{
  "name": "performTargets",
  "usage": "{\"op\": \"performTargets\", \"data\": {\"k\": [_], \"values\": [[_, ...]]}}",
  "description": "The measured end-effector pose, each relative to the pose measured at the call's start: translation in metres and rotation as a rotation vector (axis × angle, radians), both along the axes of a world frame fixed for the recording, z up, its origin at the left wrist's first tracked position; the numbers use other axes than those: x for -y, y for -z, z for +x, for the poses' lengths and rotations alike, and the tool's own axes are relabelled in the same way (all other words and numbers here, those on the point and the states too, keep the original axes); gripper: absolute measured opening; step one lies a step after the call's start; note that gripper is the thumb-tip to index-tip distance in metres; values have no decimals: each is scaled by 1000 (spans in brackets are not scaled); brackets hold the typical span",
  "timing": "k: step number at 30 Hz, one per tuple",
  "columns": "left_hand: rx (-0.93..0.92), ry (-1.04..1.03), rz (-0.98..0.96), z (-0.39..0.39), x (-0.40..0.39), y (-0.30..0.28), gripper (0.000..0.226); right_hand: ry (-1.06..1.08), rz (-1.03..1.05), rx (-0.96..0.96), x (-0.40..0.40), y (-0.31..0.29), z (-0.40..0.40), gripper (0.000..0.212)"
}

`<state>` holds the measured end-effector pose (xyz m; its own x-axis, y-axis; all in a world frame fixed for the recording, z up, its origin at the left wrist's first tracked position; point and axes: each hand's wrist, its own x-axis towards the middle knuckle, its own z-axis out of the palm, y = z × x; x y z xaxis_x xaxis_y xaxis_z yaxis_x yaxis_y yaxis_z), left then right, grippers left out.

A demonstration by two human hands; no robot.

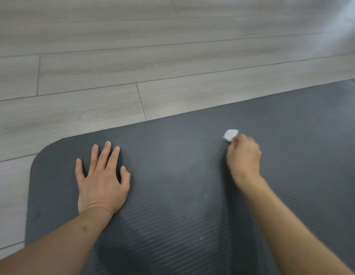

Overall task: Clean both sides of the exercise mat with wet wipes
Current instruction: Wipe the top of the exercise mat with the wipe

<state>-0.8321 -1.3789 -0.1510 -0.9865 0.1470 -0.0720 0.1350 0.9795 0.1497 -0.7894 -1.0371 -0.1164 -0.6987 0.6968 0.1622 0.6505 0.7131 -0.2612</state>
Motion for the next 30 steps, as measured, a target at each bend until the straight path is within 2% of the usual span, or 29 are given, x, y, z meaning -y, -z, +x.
{"op": "performTargets", "data": {"k": [2, 4, 6, 8, 10, 11, 13, 15, 18, 20, 21, 22, 24, 26, 28, 30], "values": [[-2, 1, 0, 0, 1, 0, 69, -267, -54, 9, 87, 7, 8, 7], [-3, 2, 6, 1, 1, 0, 70, -615, -77, 3, 152, 12, 28, 20], [-5, -1, 7, 1, 1, -2, 71, -798, -50, -17, 132, 15, 28, 21], [-6, -1, 3, 1, 0, -2, 72, -631, 28, 29, 61, 9, 16, 15], [-10, -8, 7, 1, -1, -2, 72, -280, 62, 89, -19, -1, 9, 3], [-11, -12, 6, 1, -1, -2, 72, -149, 39, 74, -43, -6, 9, 8], [-5, -8, 3, 1, -3, -2, 72, -12, 16, -24, -35, -7, 11, 13], [-2, -11, 1, 1, -1, -2, 72, -107, 20, -40, 39, 1, 17, 4], [3, -6, -5, 1, 0, -2, 73, -591, -44, -26, 157, 12, 47, 10], [1, -3, -3, 1, 0, -2, 73, -809, -16, -40, 149, 16, 50, 8], [1, 0, -2, 1, -1, -2, 73, -786, 18, -41, 118, 14, 46, 7], [1, 0, -2, 1, -1, -2, 73, -678, 58, -34, 79, 13, 40, 6], [-2, -4, -3, 1, -1, -2, 72, -298, 63, 41, -3, 6, 33, 9], [1, -5, -2, 2, -1, -3, 72, -23, -5, -12, -44, 0, 39, 9], [5, -2, -1, 2, -1, -2, 72, 66, 40, -84, -6, 0, 38, 6], [10, -1, -2, 1, 0, -3, 72, -136, 43, -116, 81, 11, 39, 12]]}}
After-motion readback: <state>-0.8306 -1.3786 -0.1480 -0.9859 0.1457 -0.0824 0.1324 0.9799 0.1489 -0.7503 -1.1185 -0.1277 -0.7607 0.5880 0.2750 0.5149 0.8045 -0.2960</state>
